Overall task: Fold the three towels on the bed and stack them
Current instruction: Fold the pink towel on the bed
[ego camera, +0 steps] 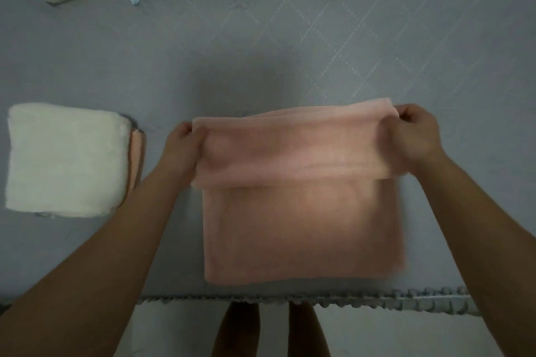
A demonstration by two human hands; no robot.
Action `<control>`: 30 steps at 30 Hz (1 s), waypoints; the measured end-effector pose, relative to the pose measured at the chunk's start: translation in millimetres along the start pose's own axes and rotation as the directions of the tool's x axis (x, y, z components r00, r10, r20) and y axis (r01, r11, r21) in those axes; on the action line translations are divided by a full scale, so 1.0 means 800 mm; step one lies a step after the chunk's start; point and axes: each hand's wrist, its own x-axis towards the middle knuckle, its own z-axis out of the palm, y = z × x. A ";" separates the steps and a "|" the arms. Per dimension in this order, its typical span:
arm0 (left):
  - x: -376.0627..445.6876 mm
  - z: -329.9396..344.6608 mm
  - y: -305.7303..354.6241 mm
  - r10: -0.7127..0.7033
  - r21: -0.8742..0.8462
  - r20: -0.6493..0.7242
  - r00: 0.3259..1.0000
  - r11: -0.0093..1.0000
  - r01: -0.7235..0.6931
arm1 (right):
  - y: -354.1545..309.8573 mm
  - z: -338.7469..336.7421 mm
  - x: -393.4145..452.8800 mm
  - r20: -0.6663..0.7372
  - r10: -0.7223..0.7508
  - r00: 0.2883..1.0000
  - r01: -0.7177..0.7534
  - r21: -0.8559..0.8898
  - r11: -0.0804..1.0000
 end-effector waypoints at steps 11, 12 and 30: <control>0.007 0.011 0.007 -0.210 -0.270 0.133 0.969 0.933 0.239 | 0.009 0.000 0.005 -0.066 0.026 0.997 -0.033 -0.108 0.994; 0.006 0.009 0.003 -0.196 -0.218 0.099 0.976 0.952 0.213 | 0.011 0.001 0.005 -0.028 0.040 0.999 -0.042 -0.077 0.996; -0.205 -0.024 -0.181 -0.190 -0.173 0.064 0.980 0.965 0.199 | 0.193 -0.061 -0.199 0.169 0.150 0.974 -0.172 0.125 0.977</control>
